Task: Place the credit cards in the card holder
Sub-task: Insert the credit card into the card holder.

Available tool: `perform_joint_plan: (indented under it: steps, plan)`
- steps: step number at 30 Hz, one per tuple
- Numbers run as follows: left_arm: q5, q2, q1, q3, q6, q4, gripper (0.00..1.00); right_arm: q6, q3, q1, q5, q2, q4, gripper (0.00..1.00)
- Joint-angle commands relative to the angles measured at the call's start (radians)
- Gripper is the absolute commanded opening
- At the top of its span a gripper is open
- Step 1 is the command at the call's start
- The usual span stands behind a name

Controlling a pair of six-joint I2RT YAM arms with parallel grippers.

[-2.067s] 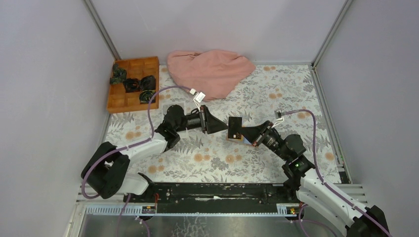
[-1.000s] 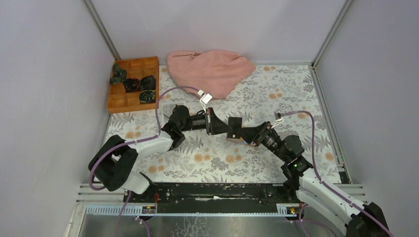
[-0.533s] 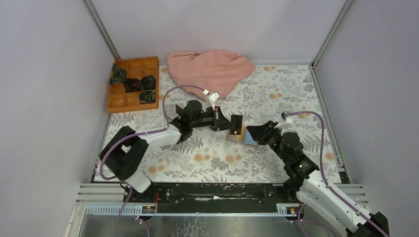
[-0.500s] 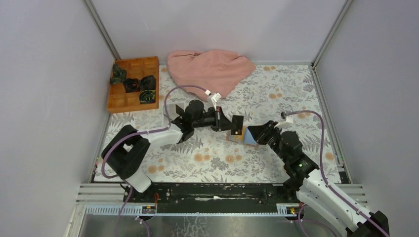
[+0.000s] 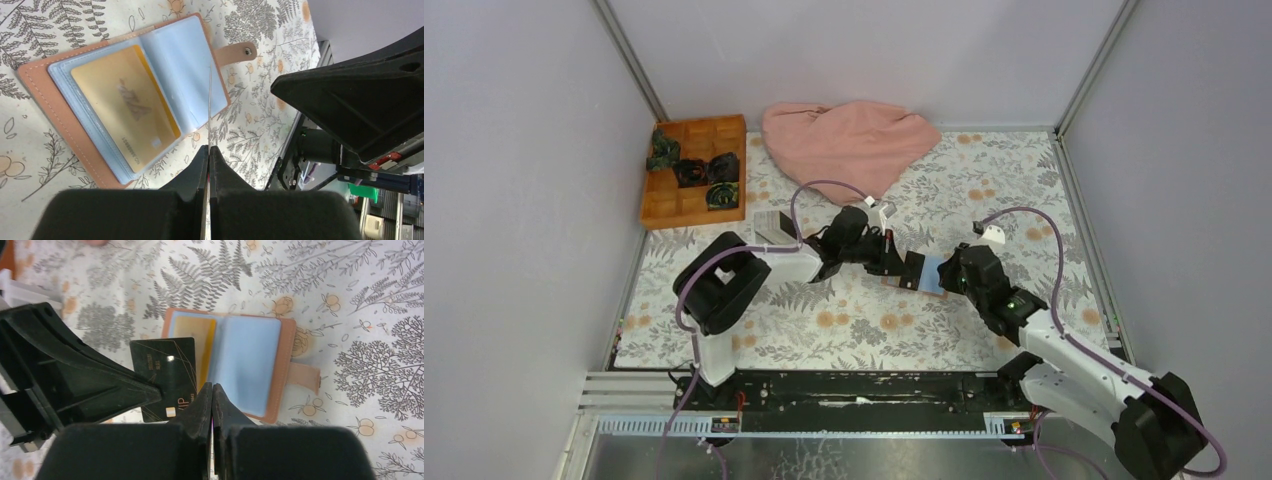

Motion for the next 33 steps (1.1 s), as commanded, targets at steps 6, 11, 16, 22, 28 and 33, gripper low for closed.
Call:
perform_joint_plan:
  steps: [6, 11, 16, 22, 28, 33]
  plan:
    - [0.046, 0.078, 0.017, 0.094, 0.049, -0.034, 0.00, -0.002, 0.047, 0.006, 0.091, 0.114, -0.006, 0.00]
    - [0.075, 0.110, 0.038, 0.110, 0.033, -0.028, 0.00, 0.008, 0.049, 0.006, 0.102, 0.169, 0.005, 0.00]
    - [0.087, 0.131, 0.051, 0.131, 0.031, -0.051, 0.00, 0.015, 0.063, 0.006, 0.113, 0.220, 0.014, 0.00]
    - [0.109, 0.159, 0.060, 0.167, 0.024, -0.078, 0.00, 0.020, 0.073, 0.006, 0.133, 0.258, 0.029, 0.00]
    - [0.133, 0.180, 0.066, 0.193, 0.013, -0.098, 0.00, 0.025, 0.083, 0.005, 0.146, 0.318, 0.032, 0.00]
    - [0.142, 0.195, 0.066, 0.210, 0.013, -0.134, 0.00, 0.037, 0.079, 0.000, 0.165, 0.344, 0.031, 0.00]
